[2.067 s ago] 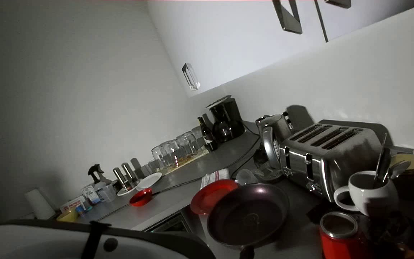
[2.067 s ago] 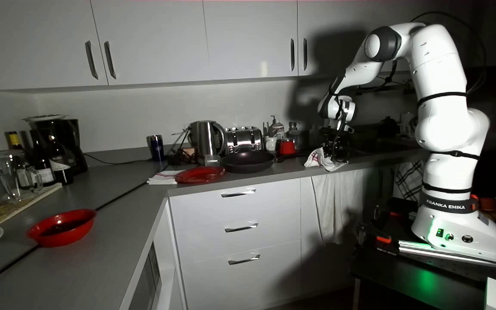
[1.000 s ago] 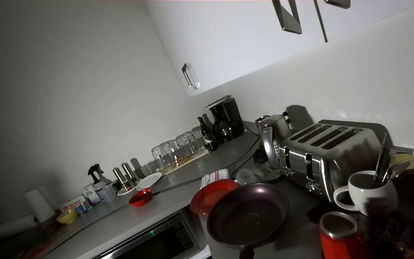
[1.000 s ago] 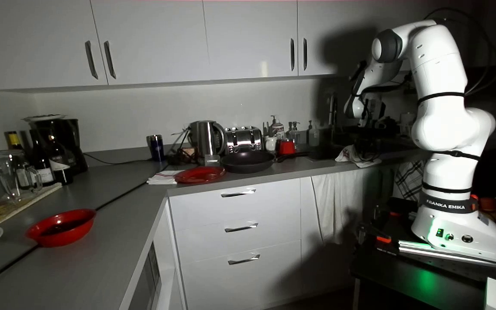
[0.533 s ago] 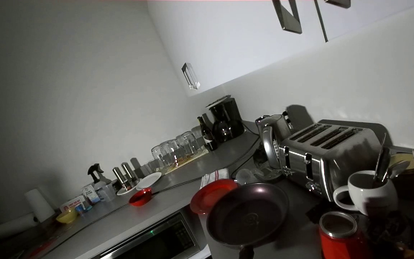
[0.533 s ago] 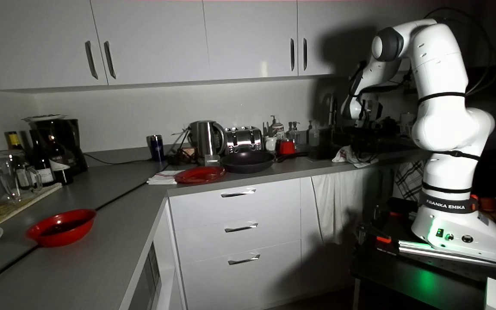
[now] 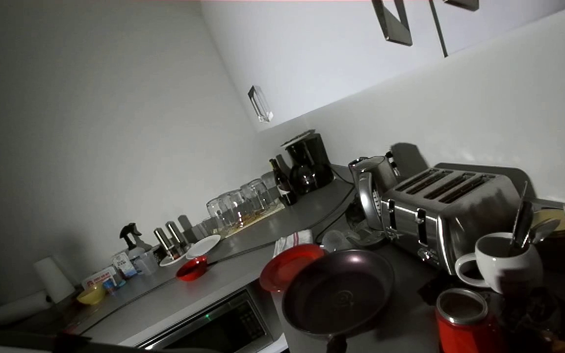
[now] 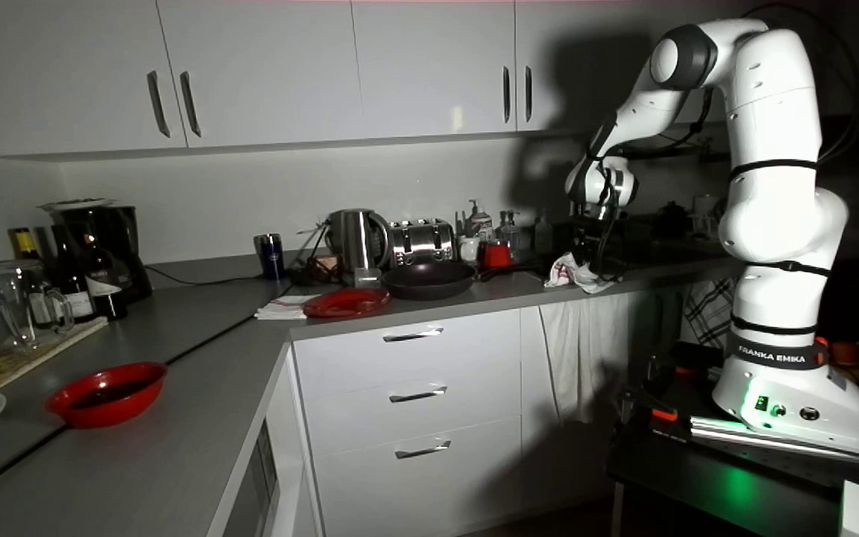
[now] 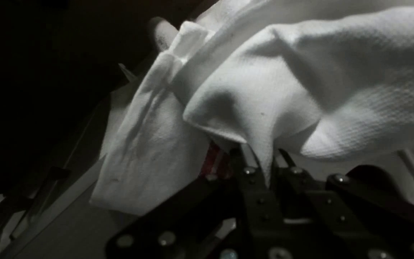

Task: Use the white towel to wipe the right side of the countertop

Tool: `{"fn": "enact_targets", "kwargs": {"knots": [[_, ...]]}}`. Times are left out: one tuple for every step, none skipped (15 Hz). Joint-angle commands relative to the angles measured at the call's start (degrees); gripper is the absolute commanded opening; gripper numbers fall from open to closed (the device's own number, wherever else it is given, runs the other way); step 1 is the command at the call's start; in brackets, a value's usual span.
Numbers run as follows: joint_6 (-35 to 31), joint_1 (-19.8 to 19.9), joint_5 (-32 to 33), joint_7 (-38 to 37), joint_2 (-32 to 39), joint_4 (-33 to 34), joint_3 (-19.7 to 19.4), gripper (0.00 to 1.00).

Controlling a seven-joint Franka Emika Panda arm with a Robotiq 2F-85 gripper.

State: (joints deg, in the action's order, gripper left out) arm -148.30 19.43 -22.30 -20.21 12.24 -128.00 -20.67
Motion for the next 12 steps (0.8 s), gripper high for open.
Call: {"fn": "enact_targets", "kwargs": {"knots": [[-1.75,-0.73,0.62,3.28,-5.87,-4.34,1.51,0.04],[-1.88,-0.94,0.53,4.41,-6.84,-4.92,1.97,0.04],[-1.89,-1.1,0.52,5.89,-7.76,-5.46,2.47,0.04],[-2.02,-1.26,0.37,7.96,-8.78,-6.21,3.04,0.04],[-2.03,-1.46,0.34,9.52,-9.77,-6.91,3.49,0.04],[-1.95,-1.6,0.09,10.97,-10.56,-7.44,3.89,0.04],[-1.85,-1.73,-0.05,12.08,-11.21,-7.91,4.17,0.04],[-1.62,-1.8,-0.39,13.16,-11.79,-8.24,4.38,0.04],[-1.4,-1.9,-0.63,14.05,-12.27,-8.54,4.53,0.04],[-1.21,-1.97,-0.86,15.04,-12.69,-8.76,4.62,0.05],[-1.16,-2.03,-0.97,16.06,-13.04,-9.02,4.69,0.04],[-0.82,-2.06,-0.96,17.16,-13.3,-9.14,4.71,0.04]]}}
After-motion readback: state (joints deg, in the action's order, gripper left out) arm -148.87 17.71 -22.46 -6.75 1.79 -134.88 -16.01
